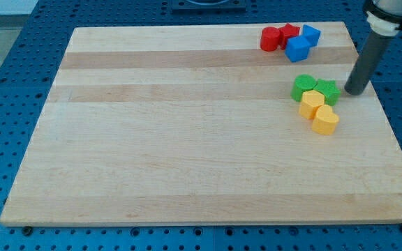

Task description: Point your arm at the bottom left

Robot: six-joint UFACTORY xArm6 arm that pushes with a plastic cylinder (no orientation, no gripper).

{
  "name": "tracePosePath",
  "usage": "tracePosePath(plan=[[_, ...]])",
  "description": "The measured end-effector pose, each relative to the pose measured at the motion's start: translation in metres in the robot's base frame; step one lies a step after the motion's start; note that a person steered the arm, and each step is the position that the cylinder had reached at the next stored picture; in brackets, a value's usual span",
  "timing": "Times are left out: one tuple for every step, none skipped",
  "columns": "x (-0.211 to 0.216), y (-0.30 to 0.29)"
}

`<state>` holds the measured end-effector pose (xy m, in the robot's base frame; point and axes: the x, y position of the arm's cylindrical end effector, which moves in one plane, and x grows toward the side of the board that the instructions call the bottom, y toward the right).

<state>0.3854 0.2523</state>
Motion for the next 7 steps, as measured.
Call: tracePosePath(plan=[[-0.007,-0.027],[-0.007,-0.043],[-0.007,-0.062],[-0.006,-0.09],[-0.001,-0.119],[0.005,-0.152],[0.019,-0.181]])
